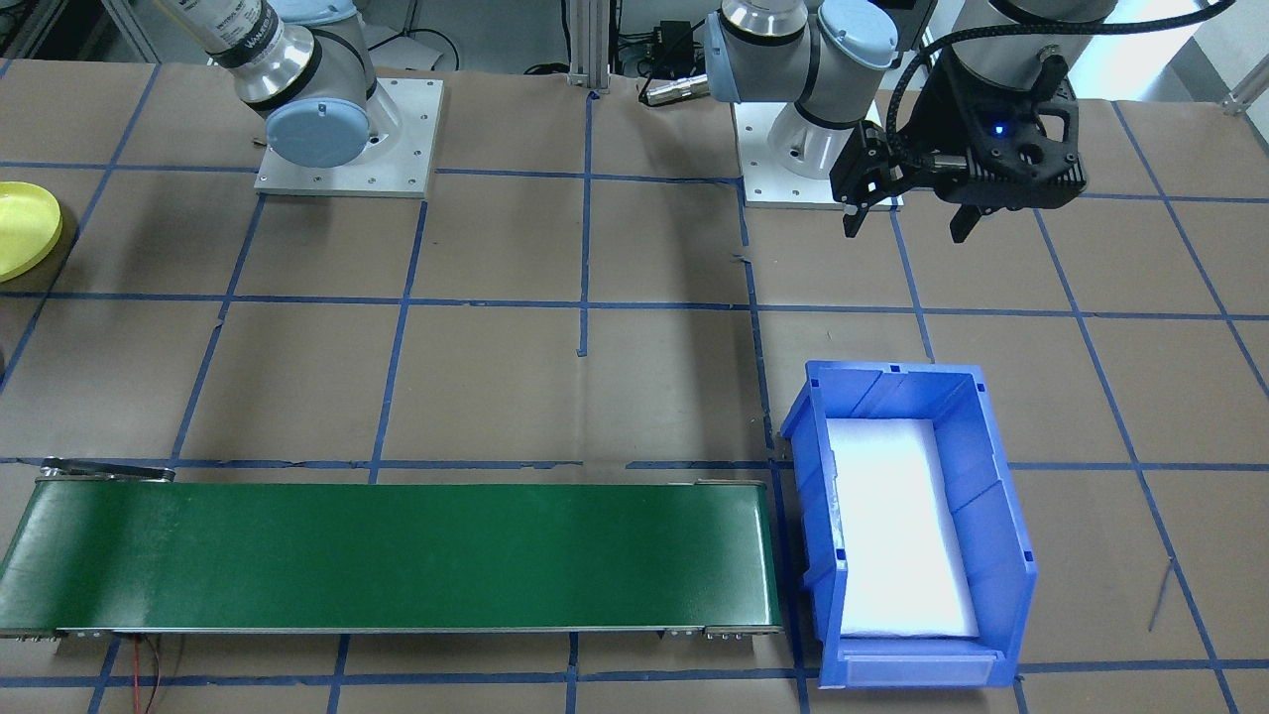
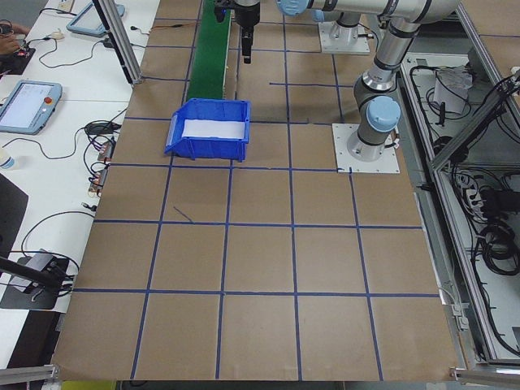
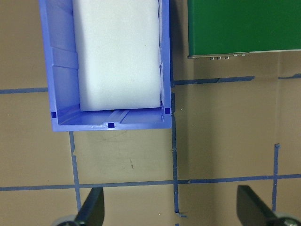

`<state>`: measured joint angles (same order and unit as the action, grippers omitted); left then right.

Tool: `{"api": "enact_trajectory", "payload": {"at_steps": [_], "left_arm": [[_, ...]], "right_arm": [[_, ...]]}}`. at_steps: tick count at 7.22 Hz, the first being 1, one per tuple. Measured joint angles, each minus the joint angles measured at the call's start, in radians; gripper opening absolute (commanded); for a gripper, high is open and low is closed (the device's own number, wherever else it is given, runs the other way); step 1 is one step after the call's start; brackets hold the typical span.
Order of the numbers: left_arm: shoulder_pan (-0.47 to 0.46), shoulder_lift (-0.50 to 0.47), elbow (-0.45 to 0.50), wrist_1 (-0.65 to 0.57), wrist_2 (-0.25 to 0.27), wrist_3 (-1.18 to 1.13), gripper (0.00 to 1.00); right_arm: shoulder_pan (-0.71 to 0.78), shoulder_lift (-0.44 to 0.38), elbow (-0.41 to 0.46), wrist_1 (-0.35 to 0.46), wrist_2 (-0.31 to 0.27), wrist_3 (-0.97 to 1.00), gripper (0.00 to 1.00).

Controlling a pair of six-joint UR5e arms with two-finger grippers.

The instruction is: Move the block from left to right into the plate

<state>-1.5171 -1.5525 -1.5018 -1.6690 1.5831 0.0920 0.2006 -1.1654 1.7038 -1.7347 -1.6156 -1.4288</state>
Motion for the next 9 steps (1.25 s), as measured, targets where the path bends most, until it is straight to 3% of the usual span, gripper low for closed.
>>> {"api": "enact_trajectory", "payload": {"at_steps": [4, 6, 9], "left_arm": [[0.001, 0.000, 0.000, 0.000, 0.000, 0.001, 1.00], [0.001, 0.000, 0.000, 0.000, 0.000, 0.001, 1.00], [0.001, 0.000, 0.000, 0.000, 0.000, 0.002, 1.00]], "right_arm": [[-0.002, 0.016, 0.001, -0.006, 0.010, -0.005, 0.99], [0.020, -0.001, -0.024, -0.002, 0.034, -0.016, 1.00], [0.238, -0.167, -0.130, 0.047, 0.059, -0.010, 0.99]]}}
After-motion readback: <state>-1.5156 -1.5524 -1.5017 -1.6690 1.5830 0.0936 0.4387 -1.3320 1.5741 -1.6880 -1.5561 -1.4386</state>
